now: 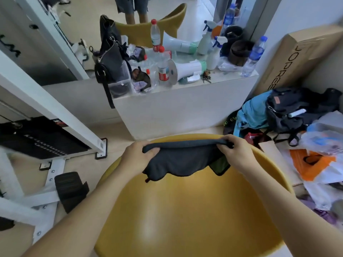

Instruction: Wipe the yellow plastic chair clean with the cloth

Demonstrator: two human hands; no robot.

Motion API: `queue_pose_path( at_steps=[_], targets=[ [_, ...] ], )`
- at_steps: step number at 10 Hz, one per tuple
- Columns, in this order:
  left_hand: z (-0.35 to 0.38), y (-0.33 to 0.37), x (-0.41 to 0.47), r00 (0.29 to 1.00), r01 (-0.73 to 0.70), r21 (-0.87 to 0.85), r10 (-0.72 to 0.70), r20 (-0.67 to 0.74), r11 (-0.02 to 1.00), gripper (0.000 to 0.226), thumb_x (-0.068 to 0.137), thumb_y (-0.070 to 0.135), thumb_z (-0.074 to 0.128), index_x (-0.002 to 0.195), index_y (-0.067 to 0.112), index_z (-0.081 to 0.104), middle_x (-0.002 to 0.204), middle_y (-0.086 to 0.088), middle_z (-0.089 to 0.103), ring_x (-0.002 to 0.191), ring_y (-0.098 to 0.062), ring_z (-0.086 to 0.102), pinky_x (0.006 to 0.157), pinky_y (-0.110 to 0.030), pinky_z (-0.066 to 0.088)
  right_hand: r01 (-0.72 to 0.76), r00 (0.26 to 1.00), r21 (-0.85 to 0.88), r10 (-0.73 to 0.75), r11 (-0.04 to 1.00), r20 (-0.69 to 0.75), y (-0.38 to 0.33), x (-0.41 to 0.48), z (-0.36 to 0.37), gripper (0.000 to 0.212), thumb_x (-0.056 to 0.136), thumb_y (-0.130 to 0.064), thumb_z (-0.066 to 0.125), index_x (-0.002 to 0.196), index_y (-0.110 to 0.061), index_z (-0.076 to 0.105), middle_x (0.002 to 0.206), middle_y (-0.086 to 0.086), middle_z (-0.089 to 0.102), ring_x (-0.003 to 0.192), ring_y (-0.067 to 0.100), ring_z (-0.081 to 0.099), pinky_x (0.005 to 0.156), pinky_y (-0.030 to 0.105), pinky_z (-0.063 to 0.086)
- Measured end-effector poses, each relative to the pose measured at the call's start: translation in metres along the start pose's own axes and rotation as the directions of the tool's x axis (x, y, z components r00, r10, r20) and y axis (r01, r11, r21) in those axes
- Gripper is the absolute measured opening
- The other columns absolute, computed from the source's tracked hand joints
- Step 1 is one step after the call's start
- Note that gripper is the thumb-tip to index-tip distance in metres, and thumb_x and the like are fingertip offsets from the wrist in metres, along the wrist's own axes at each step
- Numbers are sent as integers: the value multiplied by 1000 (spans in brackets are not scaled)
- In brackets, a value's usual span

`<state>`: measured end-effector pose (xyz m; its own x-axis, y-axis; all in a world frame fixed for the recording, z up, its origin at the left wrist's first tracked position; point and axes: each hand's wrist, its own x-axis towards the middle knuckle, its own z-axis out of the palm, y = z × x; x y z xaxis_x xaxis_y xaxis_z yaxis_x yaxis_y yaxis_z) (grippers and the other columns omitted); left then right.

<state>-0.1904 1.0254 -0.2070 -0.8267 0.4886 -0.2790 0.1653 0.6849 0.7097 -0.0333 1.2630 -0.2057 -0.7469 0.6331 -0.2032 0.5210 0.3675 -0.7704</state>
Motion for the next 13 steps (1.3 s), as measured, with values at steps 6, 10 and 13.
queue_pose_path(
  at_steps=[6,10,13],
  targets=[
    [-7,97,145,999,36,-468,-26,27,883,31,78,42,73,104,28,62,102,5,71,97,-17,67,86,-43,55,-378,919,727,140,574,367,-111,162,8,18,98,-27,52,102,-15,66,99,9,66,83,26,63,74,36,53],
    [-66,59,290,932,9,-203,-82,-353,979,25,91,22,48,115,17,56,101,-7,62,91,-24,55,72,-32,41,-149,939,486,-30,861,342,-148,253,93,35,95,-11,51,126,-26,60,121,-1,61,104,9,58,82,27,51],
    [-92,15,461,958,88,-149,-124,-260,985,25,89,15,46,110,11,56,102,-10,60,99,-30,55,77,-33,42,-162,965,142,127,977,228,-63,331,165,38,93,-10,56,124,-31,55,128,-4,55,113,15,56,74,27,50]
  ],
)
